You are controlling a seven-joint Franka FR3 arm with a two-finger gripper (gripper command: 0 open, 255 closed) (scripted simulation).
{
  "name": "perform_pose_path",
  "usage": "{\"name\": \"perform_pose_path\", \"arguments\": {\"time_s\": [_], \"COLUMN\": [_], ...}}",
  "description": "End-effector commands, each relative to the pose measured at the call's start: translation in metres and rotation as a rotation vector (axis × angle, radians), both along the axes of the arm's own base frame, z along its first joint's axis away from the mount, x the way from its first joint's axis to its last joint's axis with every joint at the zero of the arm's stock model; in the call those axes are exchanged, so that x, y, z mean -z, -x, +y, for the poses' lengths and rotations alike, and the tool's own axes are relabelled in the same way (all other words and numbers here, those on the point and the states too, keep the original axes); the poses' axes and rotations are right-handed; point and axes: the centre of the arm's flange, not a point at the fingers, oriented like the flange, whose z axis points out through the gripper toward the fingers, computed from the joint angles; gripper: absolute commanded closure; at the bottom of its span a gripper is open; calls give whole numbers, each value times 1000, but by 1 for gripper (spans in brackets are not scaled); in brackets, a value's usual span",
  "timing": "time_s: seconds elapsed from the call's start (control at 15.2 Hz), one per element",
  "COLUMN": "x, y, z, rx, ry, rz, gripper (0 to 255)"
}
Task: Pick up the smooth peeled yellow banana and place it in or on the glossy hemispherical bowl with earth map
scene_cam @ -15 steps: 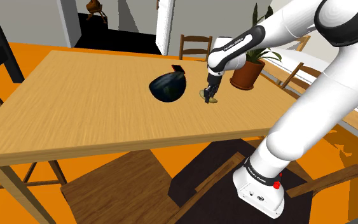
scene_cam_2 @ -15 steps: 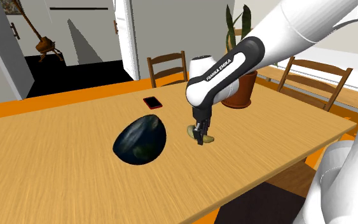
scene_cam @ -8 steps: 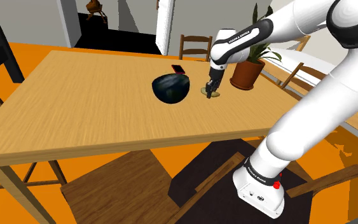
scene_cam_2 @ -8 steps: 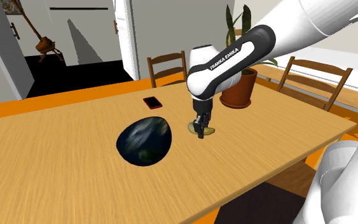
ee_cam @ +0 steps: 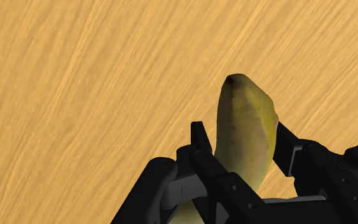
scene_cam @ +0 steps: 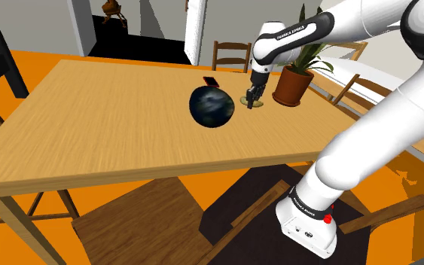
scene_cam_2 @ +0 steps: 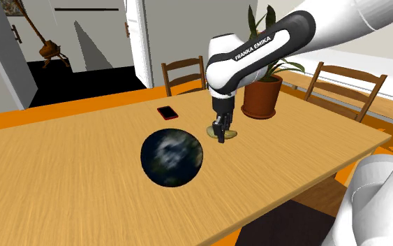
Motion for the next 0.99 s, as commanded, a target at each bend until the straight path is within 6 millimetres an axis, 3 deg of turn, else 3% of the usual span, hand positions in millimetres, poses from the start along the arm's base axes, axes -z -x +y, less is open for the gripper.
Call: {"name": "perform_pose_path", "arguments": {"time_s": [0.0, 0.92], "x": [-12, -86], "y": [0, 0], "z": [1, 1], "rx": [0, 0], "ry": [0, 0], "rz": [0, 0], "gripper": [255, 255]}}
